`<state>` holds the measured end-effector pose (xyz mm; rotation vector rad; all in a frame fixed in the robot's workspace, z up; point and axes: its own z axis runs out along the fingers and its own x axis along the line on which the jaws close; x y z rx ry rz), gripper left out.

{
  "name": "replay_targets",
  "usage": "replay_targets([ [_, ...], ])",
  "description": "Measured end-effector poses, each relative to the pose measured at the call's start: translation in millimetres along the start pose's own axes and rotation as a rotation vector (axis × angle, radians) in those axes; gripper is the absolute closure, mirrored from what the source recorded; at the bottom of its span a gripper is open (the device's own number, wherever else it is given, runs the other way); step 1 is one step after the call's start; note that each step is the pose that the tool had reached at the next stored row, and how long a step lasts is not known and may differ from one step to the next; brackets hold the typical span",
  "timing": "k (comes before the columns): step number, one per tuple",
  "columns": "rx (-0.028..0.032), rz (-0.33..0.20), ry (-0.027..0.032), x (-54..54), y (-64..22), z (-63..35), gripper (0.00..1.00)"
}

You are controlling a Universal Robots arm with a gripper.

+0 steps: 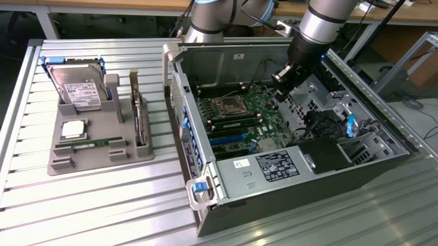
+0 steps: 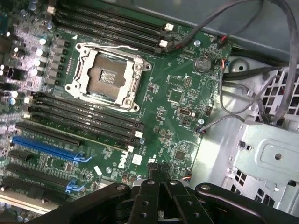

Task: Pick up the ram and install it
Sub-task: 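Press down the ram until it locks into place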

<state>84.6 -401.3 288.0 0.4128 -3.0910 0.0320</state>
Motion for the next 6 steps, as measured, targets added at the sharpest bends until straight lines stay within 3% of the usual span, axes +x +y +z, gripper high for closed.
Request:
replay_targets([
  [3,-0.0027,0.105,0.0018,0.0,0.0,0.0,0.9],
  [6,-0.0031,0.119,0.0021,0.0,0.0,0.0,0.9],
])
